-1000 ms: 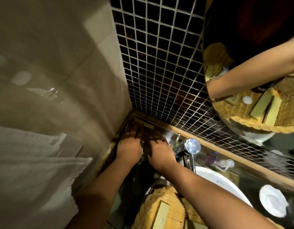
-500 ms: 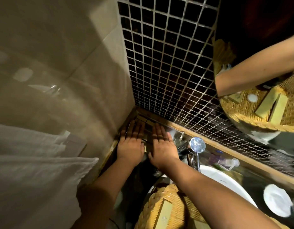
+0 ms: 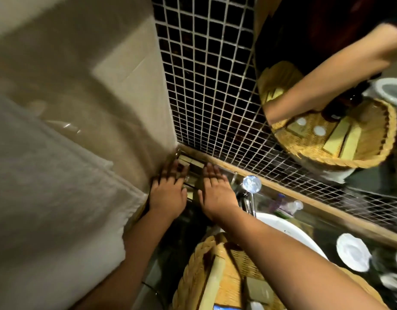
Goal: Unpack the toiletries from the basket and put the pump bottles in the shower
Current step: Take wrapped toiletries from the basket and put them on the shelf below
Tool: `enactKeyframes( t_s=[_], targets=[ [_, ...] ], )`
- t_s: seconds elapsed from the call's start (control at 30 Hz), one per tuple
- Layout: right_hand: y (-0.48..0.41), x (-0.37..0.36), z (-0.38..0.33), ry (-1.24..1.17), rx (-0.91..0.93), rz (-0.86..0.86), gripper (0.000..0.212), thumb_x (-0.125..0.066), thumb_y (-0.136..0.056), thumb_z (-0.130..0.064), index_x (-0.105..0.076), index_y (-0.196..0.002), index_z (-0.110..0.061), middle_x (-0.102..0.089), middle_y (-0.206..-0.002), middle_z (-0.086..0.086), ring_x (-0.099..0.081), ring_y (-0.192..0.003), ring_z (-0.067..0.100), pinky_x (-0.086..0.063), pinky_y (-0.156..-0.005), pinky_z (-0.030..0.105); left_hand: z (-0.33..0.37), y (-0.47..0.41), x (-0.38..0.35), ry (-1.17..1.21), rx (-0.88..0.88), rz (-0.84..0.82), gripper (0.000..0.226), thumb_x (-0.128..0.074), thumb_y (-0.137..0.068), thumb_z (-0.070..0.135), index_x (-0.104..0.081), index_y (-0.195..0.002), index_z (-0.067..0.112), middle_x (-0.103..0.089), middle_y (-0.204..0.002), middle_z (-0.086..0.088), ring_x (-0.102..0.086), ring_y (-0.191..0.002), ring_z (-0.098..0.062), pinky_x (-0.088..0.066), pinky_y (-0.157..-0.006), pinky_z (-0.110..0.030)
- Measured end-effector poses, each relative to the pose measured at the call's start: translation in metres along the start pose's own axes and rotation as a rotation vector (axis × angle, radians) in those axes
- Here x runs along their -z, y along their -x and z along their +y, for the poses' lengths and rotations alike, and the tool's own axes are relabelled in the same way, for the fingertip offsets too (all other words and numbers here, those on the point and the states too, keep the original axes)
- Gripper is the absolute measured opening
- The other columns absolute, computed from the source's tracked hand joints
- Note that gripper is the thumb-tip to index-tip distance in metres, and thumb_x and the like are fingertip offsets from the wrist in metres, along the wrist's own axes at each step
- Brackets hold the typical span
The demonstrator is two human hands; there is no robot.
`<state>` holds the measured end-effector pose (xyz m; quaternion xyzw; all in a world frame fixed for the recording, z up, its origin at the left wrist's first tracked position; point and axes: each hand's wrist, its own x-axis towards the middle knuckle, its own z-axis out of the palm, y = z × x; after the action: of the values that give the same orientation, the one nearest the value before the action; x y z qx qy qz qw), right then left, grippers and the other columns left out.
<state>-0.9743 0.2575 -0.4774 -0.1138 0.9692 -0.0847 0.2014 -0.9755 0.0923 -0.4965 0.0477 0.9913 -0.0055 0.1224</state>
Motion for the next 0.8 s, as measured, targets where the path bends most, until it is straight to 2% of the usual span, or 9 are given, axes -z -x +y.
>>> enactKeyframes(
  t_s=[0.07, 0.17, 0.3, 0.4, 0.57, 0.7, 0.8],
  targets=[
    [0.016, 0.009, -0.001, -0.013, -0.009, 0.064, 0.072, -0.027, -0.103, -0.047, -0.002, -0.158, -0.007, 0.01, -0.165, 0.012, 0.01, -0.152, 0.025, 0.002, -0.123, 0.043, 0.002, 0.012, 0.011, 0.022, -0.027, 0.041, 0.064, -0.033, -0.099, 0.048, -0.009, -0.157, 0.035, -0.013, -0.165, -0.007, -0.017, -0.148, -0.032, -0.026, -0.114, -0.048],
    [0.044, 0.027, 0.0, -0.017, 0.009, 0.142, 0.075, -0.032, -0.103, -0.048, -0.002, -0.158, -0.007, 0.005, -0.166, 0.011, 0.006, -0.153, 0.024, 0.0, -0.124, 0.042, 0.015, 0.033, 0.027, 0.039, -0.054, 0.092, 0.063, -0.03, -0.1, 0.049, -0.006, -0.157, 0.036, 0.0, -0.167, -0.005, -0.003, -0.152, -0.027, -0.018, -0.118, -0.048],
    [0.088, 0.048, 0.005, -0.003, 0.004, 0.192, 0.074, -0.032, -0.104, -0.046, 0.0, -0.158, -0.008, 0.008, -0.166, 0.01, 0.009, -0.152, 0.022, 0.007, -0.12, 0.038, 0.042, 0.063, 0.05, 0.094, -0.042, 0.091, 0.063, -0.027, -0.1, 0.05, -0.004, -0.157, 0.036, -0.009, -0.166, -0.002, -0.01, -0.151, -0.025, -0.018, -0.117, -0.05],
    [0.123, 0.053, 0.016, 0.007, -0.027, 0.217, 0.073, -0.029, -0.105, -0.044, 0.004, -0.158, -0.006, 0.012, -0.165, 0.01, 0.01, -0.152, 0.023, 0.003, -0.124, 0.039, 0.063, 0.085, 0.062, 0.077, -0.087, 0.143, 0.064, -0.031, -0.1, 0.05, -0.009, -0.157, 0.034, -0.022, -0.163, -0.002, -0.02, -0.148, -0.026, -0.024, -0.115, -0.049],
    [0.169, 0.051, 0.041, 0.048, -0.029, 0.235, 0.073, -0.029, -0.105, -0.044, 0.004, -0.158, -0.007, 0.012, -0.165, 0.01, 0.01, -0.152, 0.023, 0.0, -0.124, 0.04, 0.093, 0.119, 0.07, 0.065, -0.187, 0.159, 0.063, -0.031, -0.1, 0.05, -0.012, -0.157, 0.032, -0.022, -0.163, -0.003, -0.017, -0.15, -0.024, -0.022, -0.117, -0.049],
    [0.193, 0.038, 0.056, 0.135, 0.049, 0.258, 0.071, -0.029, -0.104, -0.044, 0.0, -0.159, -0.008, 0.007, -0.166, 0.009, 0.007, -0.153, 0.022, 0.001, -0.123, 0.039, 0.111, 0.149, 0.063, 0.016, -0.264, 0.169, 0.063, -0.033, -0.099, 0.049, -0.018, -0.157, 0.029, -0.026, -0.162, -0.005, -0.02, -0.149, -0.024, -0.023, -0.117, -0.047],
    [0.213, 0.016, 0.065, 0.154, 0.106, 0.209, 0.068, -0.026, -0.105, -0.043, -0.001, -0.159, -0.01, 0.006, -0.167, 0.007, 0.007, -0.153, 0.021, 0.0, -0.124, 0.039, 0.12, 0.169, 0.051, -0.031, -0.365, 0.12, 0.06, -0.03, -0.1, 0.05, -0.022, -0.156, 0.029, -0.025, -0.162, -0.004, -0.017, -0.149, -0.026, -0.021, -0.117, -0.046]
  ],
)
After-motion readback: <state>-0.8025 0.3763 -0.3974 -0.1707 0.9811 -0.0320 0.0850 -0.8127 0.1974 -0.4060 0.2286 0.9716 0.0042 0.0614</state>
